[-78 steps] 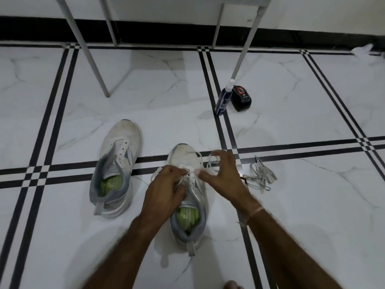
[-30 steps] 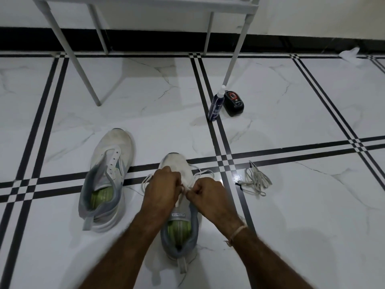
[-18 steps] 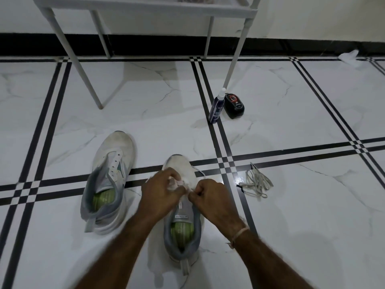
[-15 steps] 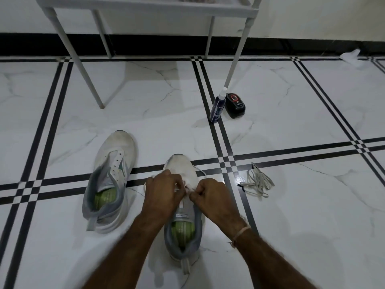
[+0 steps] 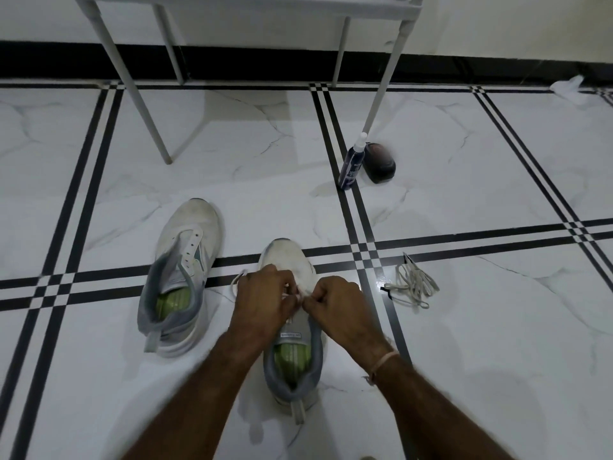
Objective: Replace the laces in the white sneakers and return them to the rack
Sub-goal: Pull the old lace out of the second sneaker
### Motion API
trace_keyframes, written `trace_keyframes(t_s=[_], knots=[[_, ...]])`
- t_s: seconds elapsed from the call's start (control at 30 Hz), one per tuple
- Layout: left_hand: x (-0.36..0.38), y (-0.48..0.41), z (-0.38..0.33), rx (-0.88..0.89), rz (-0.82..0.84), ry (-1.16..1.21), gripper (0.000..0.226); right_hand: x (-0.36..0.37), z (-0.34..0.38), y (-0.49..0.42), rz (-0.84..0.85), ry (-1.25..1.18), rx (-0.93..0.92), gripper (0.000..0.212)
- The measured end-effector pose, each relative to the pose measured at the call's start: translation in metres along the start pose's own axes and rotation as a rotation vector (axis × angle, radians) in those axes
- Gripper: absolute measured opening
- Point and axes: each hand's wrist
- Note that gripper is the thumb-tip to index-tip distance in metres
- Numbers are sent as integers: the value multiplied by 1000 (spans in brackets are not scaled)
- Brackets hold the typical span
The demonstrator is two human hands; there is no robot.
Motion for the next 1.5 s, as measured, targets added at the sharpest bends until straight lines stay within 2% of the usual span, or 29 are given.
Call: trace_keyframes(t_s=[0.03,0.07,0.1,0.17,0.23,0.27,0.3,0.33,0.37,0.43,0.47,0.5,0.57,0.6,0.63,0.73,0.77,0.8,0.87,0.93,1.0,1.07,1.13,1.23,1.27,1.4,1.43,1.5], knots=[[1,-3,-6,-3,32,-113,18,1,0,0,4,5,-1,33],[0,-8,-8,-90,61,-50,18,1,0,1,4,12,-5,33],[-1,-10,-10,-142,-38,128,15,2,-1,1,0,16,-4,32],[-8,-9,-8,-430,-395,858,17,2,-3,-1,-21,12,1,27],[-17,-5,-1,-662,-646,1551,26,0,-6,-4,-45,23,14,25],[-20,-2,2,-697,-725,1752,27,0,-7,-5,-52,32,16,25],[-20,-1,5,-727,-726,1771,30,0,-7,-5,-54,38,15,25],[-16,1,7,-693,-675,1633,32,0,-7,-5,-54,43,9,26],[-13,3,4,-584,-583,1329,32,0,-7,-5,-50,46,1,26],[-3,7,2,-163,-311,564,12,0,-6,-4,-39,45,-7,28],[1,6,1,13,-192,261,9,0,-6,-4,-33,41,-9,30],[2,2,0,108,-105,76,15,0,-5,-3,-25,34,-7,31],[1,-8,-1,78,49,-95,18,1,-6,-4,-8,20,-2,28],[-1,-11,-1,5,32,-27,15,2,-6,-3,-5,21,-2,26],[2,-10,2,-91,-70,163,10,1,-5,-3,-4,23,-2,25],[-11,-5,12,-688,-522,1171,21,1,-7,-3,-9,16,0,24],[-13,-2,22,-819,-619,1334,24,1,-9,-4,-14,18,2,24],[-16,0,28,-832,-645,1275,23,0,-11,-4,-17,17,1,22],[-16,7,28,-658,-505,792,27,-2,-11,-3,19,-9,-19,13],[-13,15,16,-498,-358,385,54,-5,-7,-2,88,-62,-61,25],[-13,22,-3,-363,-235,199,55,-4,-1,-8,77,-54,-125,27],[-17,27,-11,-259,-107,257,42,-1,1,-16,53,-36,-152,21],[-22,30,-10,-248,-39,377,31,3,2,-23,59,-6,-152,15],[-30,24,-7,-154,-44,161,19,8,3,-31,69,35,-188,5],[-32,23,-7,-133,-57,106,15,9,2,-32,110,-65,-178,10],[-28,29,3,-187,-132,164,3,1,-8,-25,502,-998,185,15],[-27,32,5,-207,-139,183,3,0,-13,-24,521,-1048,207,13],[-24,34,6,-211,-147,173,3,3,-17,-22,484,-893,117,9]])
Point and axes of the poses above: each hand's wrist, its own y-axis away from the middle knuckle, its own x-axis out of the palm, z = x × y, and after that the axes turned 15 degrees about x, right-handed
